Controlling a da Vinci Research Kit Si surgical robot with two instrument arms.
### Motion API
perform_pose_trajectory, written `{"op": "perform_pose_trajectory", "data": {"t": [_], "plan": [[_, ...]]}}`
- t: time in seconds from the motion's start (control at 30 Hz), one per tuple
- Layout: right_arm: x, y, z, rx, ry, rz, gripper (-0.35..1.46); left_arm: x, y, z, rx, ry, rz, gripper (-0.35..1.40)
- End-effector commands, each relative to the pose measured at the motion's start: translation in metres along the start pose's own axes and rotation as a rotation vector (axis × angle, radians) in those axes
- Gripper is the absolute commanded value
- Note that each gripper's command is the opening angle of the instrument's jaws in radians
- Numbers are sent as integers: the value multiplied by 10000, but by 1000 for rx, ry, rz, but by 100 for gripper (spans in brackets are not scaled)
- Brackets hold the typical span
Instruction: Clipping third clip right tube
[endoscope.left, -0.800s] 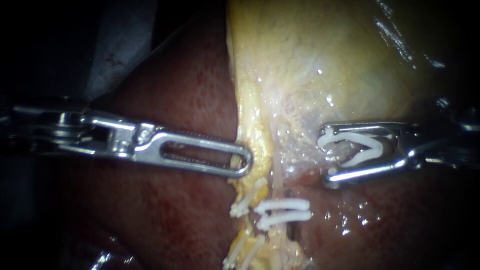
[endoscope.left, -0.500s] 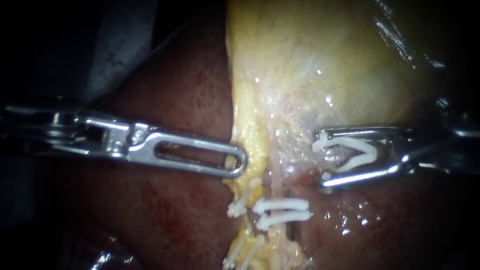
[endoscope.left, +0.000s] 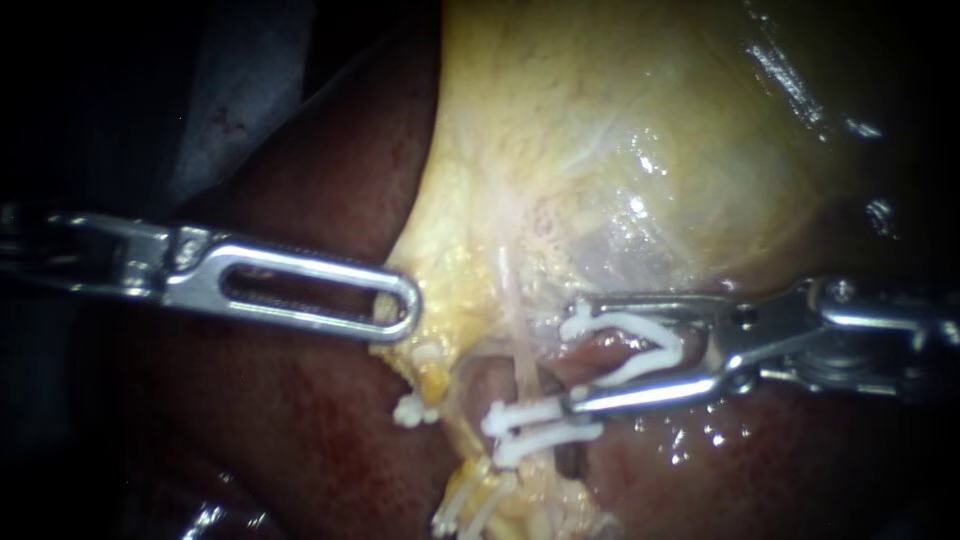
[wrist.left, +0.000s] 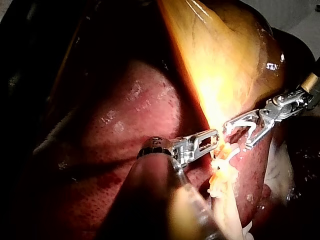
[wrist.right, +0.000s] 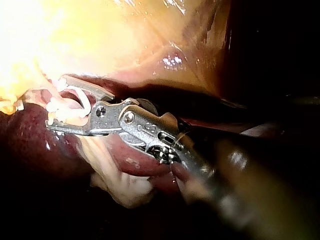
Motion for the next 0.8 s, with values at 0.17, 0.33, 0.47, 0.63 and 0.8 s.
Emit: {"op": "perform_pose_trajectory", "data": {"t": [0.17,0.33,0.47,0.63,0.8], "plan": [[-5,4,9,25,-13,15,55,4,-6,2,-3,-3,-2,-35],[-9,10,17,22,-11,24,54,5,-8,3,-4,-3,-2,-35],[-11,16,24,18,-9,28,54,5,-9,3,-4,-4,-3,-35],[-12,20,32,22,-12,27,54,5,-9,3,-4,-4,-3,-35],[-13,23,41,33,-19,25,53,5,-9,3,-4,-4,-3,-35]]}}
